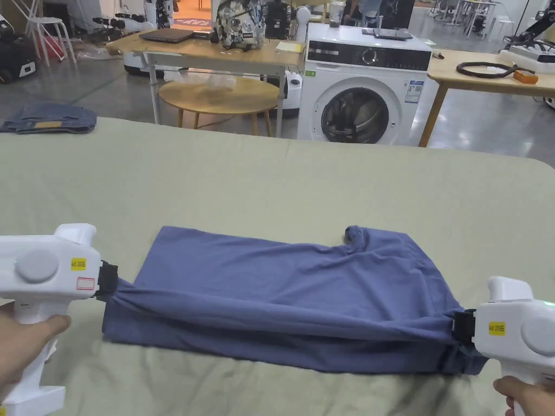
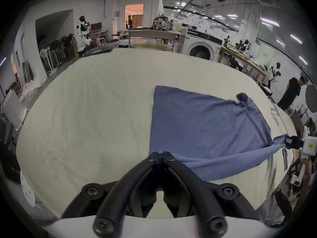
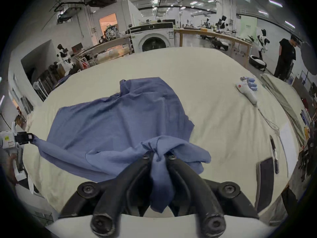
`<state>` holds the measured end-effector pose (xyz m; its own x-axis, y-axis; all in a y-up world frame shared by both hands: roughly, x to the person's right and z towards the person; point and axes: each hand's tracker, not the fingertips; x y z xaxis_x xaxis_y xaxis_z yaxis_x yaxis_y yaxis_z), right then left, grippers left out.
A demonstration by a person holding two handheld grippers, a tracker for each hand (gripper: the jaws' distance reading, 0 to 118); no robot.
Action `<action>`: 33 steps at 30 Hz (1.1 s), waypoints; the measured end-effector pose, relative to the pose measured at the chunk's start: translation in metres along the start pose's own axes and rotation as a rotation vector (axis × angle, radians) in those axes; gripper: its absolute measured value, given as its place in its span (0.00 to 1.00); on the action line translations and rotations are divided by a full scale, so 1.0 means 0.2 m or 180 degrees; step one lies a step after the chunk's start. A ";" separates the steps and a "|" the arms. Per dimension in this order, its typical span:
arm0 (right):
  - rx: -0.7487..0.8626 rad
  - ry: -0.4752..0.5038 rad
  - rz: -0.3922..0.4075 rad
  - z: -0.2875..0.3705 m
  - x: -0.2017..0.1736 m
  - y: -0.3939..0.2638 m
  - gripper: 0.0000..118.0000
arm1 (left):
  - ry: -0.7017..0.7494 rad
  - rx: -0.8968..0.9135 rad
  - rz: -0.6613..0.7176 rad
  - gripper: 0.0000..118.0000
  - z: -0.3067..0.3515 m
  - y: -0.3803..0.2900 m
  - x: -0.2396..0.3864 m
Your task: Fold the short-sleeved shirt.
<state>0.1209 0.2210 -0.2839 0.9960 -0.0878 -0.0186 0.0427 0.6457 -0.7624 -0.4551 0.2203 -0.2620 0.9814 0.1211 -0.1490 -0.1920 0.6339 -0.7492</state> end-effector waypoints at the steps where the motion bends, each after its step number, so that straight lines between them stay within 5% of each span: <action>1: -0.0016 0.0006 -0.0034 -0.05 0.00 0.04 0.07 | -0.0001 0.0004 0.0012 0.00 -0.05 0.04 0.01; 10: -0.0427 0.0039 -0.0049 -0.44 0.02 0.24 0.11 | 0.0081 -0.0360 0.0115 0.00 -0.42 0.17 0.02; 14: -0.0495 -0.0006 0.0014 -0.58 0.04 0.27 0.26 | 0.0098 -0.0448 0.0169 0.01 -0.51 0.17 0.01; 18: -0.0420 -0.0128 0.0092 -0.64 0.05 0.28 0.50 | 0.0134 -0.0472 0.0174 0.20 -0.52 0.17 0.03; 20: -0.0304 -0.0168 0.0127 -0.61 0.05 0.28 0.53 | 0.0143 -0.0403 0.0146 0.32 -0.50 0.17 0.03; 28: 0.0548 -0.0172 0.0349 -0.33 -0.08 0.19 0.52 | -0.0097 0.0119 0.0072 0.33 -0.23 0.13 0.11; 29: 0.0626 -0.0178 0.0365 -0.29 -0.11 0.18 0.45 | -0.0112 0.0213 0.0044 0.32 -0.21 0.11 0.12; 31: 0.0823 -0.0168 0.0375 -0.21 -0.19 0.13 0.15 | -0.0048 0.0435 -0.0022 0.20 -0.13 0.05 0.17; 32: 0.0910 -0.0140 0.0383 -0.18 -0.22 0.11 0.09 | 0.0017 0.0557 -0.0046 0.10 -0.10 0.02 0.19; 33: 0.1001 -0.0113 0.0397 -0.14 -0.26 0.08 0.09 | 0.0065 0.0653 -0.0079 0.10 -0.07 -0.01 0.22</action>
<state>0.0679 0.2152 -0.3140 0.9969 0.0295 -0.0723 -0.0628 0.8526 -0.5187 -0.4120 0.2138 -0.2761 0.9851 0.0893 -0.1468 -0.1609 0.7790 -0.6060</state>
